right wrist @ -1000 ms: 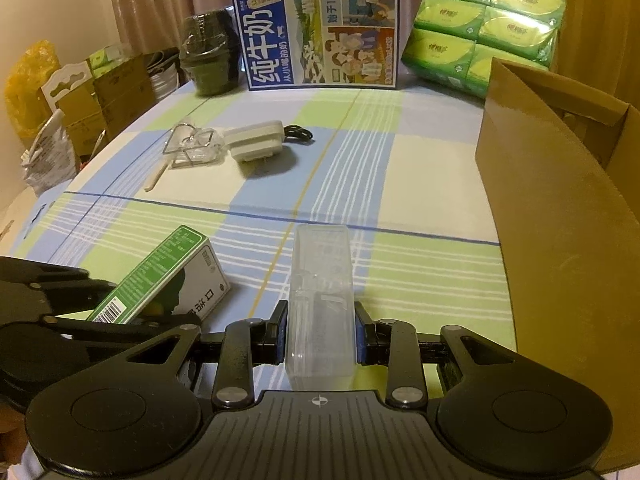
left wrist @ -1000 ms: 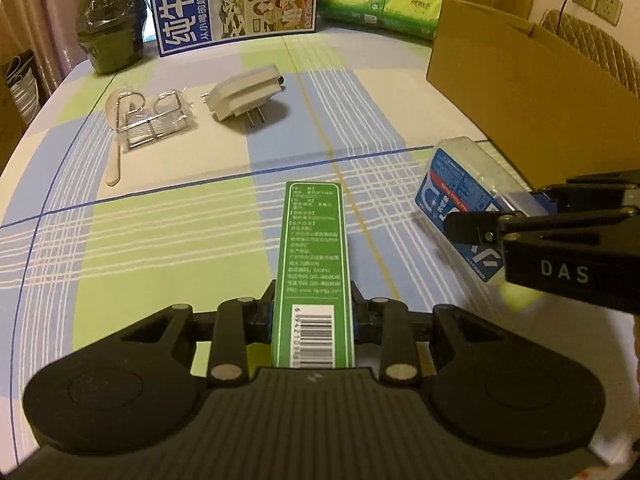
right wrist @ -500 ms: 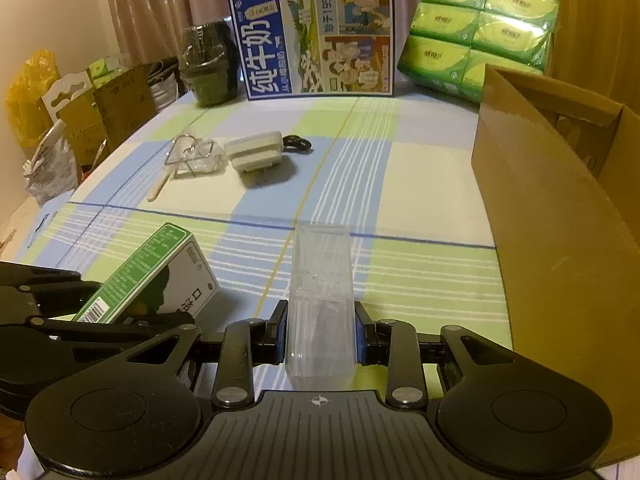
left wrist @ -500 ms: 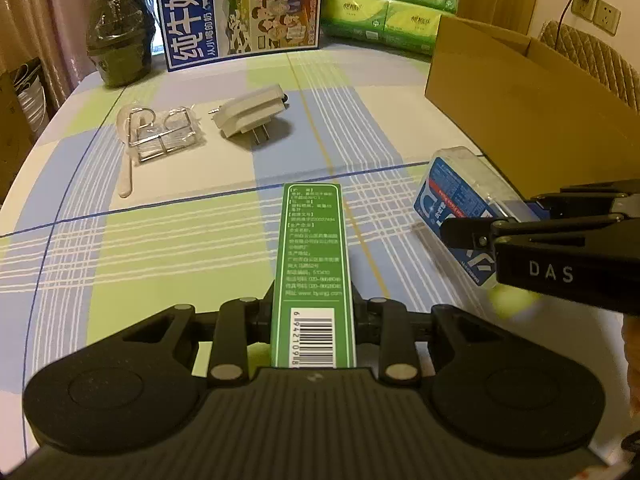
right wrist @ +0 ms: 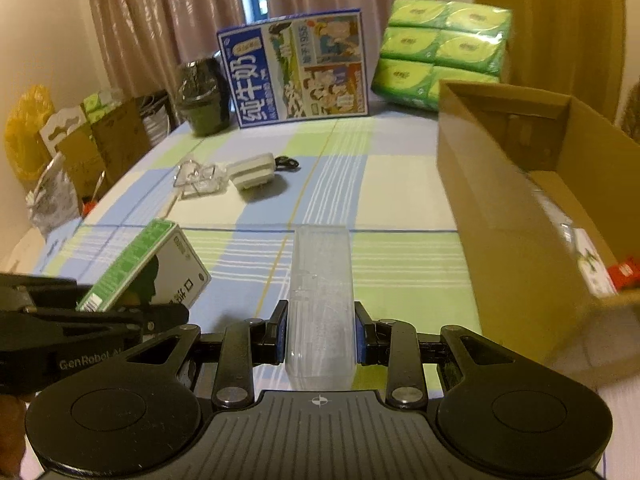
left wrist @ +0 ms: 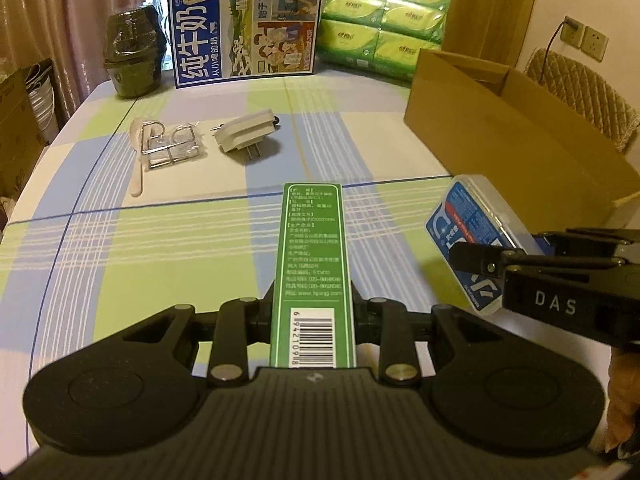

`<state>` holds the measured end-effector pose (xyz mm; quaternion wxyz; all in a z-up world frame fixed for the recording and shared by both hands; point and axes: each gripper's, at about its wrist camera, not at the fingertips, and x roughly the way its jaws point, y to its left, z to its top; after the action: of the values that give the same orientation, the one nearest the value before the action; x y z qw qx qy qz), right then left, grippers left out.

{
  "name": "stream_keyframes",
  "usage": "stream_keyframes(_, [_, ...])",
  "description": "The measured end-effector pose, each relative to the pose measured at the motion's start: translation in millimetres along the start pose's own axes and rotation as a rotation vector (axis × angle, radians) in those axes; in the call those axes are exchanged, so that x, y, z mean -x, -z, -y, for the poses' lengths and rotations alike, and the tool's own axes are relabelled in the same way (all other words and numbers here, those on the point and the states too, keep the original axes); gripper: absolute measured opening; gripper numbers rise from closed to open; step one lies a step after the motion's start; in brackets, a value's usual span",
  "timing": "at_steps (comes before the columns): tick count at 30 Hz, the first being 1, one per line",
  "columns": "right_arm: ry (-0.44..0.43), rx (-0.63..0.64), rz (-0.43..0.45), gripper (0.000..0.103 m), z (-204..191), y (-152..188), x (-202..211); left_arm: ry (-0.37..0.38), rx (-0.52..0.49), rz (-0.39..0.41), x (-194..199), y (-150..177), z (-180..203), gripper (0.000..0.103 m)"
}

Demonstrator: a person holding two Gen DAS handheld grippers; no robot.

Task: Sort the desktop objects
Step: 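Carry the green box and clear case over to the cardboard box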

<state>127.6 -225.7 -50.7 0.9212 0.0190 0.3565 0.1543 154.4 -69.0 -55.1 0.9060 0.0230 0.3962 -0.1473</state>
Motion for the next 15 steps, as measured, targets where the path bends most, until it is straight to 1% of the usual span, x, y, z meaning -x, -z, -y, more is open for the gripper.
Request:
stream_keyframes(8, [0.004, -0.008, 0.061, 0.028, -3, 0, 57, 0.018, 0.012, 0.024, 44, 11, 26, 0.025])
stream_keyframes(15, [0.019, 0.012, 0.127, 0.028, -2, -8, 110, 0.013, 0.023, 0.069, 86, 9, 46, 0.025])
